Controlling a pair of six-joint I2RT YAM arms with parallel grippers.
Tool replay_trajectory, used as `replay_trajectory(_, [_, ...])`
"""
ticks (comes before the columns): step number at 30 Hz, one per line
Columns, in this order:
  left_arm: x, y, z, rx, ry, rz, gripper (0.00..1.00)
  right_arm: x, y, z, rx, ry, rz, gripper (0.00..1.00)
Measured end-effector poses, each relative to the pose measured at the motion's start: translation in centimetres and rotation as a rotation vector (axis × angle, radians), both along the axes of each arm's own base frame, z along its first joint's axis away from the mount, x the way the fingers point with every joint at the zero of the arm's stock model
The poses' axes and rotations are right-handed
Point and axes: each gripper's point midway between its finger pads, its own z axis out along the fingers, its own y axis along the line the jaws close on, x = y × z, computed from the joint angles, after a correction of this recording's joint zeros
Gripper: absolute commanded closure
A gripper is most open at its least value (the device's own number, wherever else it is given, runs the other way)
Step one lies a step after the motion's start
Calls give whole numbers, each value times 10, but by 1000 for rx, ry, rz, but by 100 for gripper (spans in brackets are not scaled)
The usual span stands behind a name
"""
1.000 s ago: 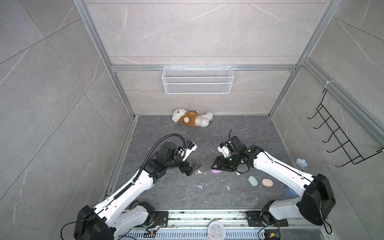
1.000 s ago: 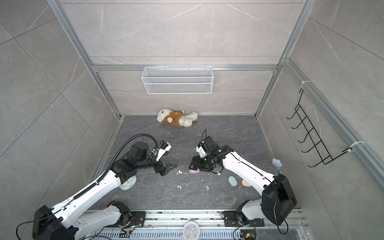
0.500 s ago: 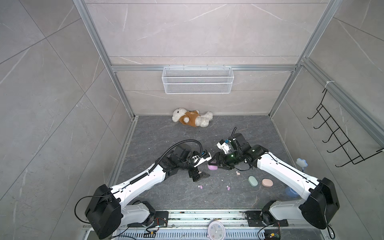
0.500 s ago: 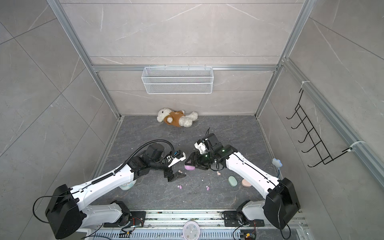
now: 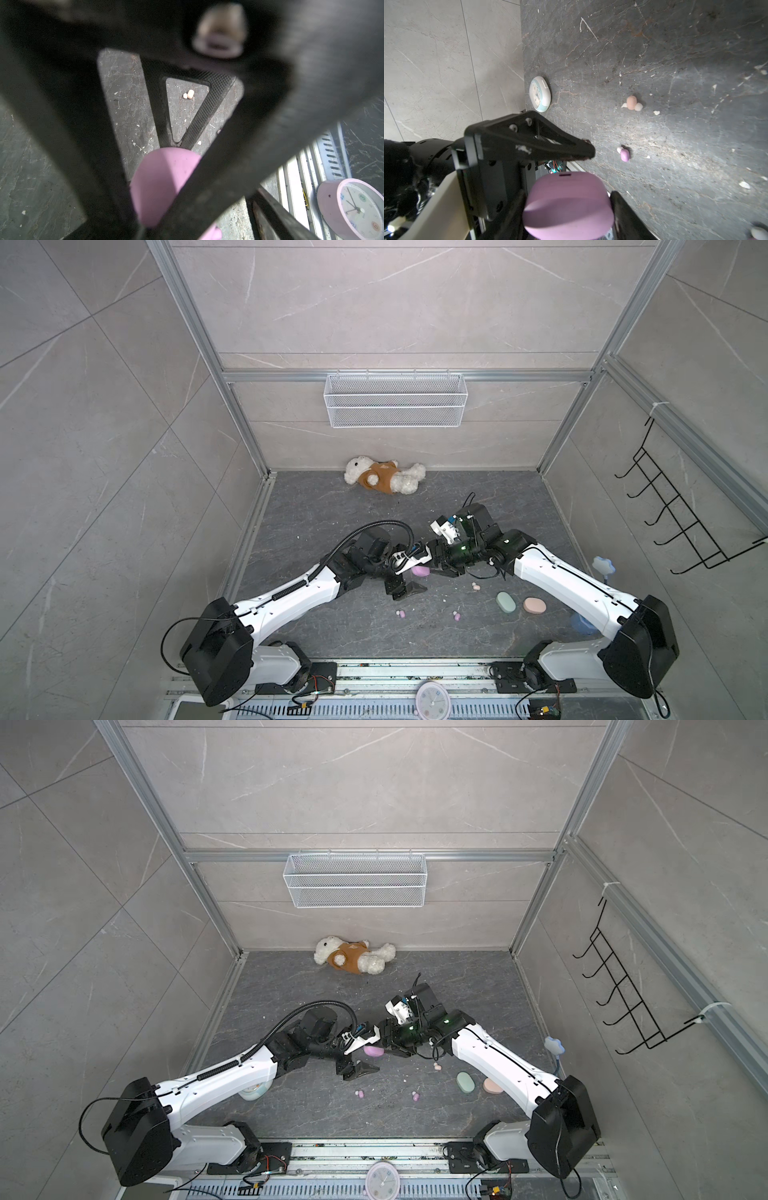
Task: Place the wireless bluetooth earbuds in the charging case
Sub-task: 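Close the left gripper on the purple case held by the right gripper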
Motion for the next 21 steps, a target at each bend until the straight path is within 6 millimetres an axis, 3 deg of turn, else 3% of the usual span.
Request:
replay_trajectory(12, [0, -3, 3, -10, -27, -10, 41, -2, 1, 1, 7, 12, 7, 44])
replay_trajectory(21, [1, -3, 1, -4, -35, -12, 43, -3, 0, 0, 7, 20, 8, 44])
